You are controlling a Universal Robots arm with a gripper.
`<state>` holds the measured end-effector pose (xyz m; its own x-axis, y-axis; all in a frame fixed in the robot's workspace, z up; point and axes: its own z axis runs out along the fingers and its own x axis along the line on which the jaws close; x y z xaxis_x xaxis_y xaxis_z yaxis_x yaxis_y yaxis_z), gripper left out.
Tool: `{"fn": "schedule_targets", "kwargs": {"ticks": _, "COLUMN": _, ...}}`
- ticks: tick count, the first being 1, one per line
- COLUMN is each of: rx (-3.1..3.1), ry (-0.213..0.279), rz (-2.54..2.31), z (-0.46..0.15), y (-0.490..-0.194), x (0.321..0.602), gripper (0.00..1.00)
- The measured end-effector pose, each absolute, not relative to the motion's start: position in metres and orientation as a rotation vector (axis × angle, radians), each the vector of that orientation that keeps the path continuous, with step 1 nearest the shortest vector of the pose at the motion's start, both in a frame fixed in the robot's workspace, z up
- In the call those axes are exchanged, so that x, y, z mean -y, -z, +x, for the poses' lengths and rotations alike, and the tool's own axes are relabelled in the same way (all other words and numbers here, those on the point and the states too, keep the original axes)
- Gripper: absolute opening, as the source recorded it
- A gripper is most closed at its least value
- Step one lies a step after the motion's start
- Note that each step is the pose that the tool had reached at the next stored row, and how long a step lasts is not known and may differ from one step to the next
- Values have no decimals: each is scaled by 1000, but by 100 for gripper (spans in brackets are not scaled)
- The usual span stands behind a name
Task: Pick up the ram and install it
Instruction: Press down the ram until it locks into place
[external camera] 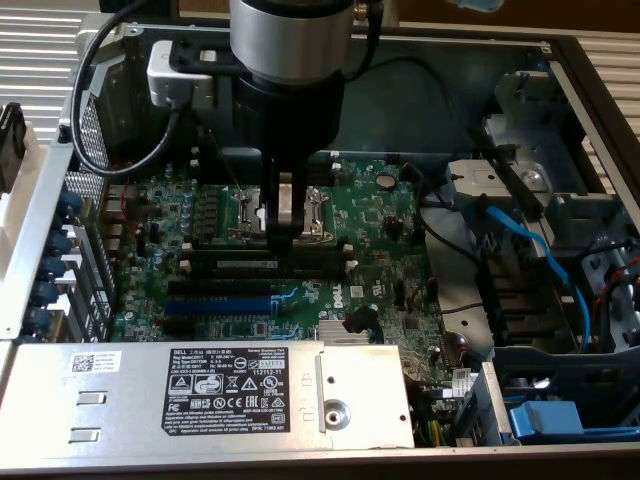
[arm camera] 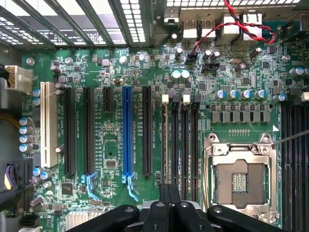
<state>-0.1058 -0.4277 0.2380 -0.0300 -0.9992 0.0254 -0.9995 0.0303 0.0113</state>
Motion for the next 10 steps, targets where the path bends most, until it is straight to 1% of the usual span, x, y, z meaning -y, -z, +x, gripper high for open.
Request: {"fn": "schedule_targets", "kwargs": {"ticks": 10, "rx": 2231, "ry": -24, "rz": 2166, "z": -106, "y": -237, "x": 425, "gripper": 10}}
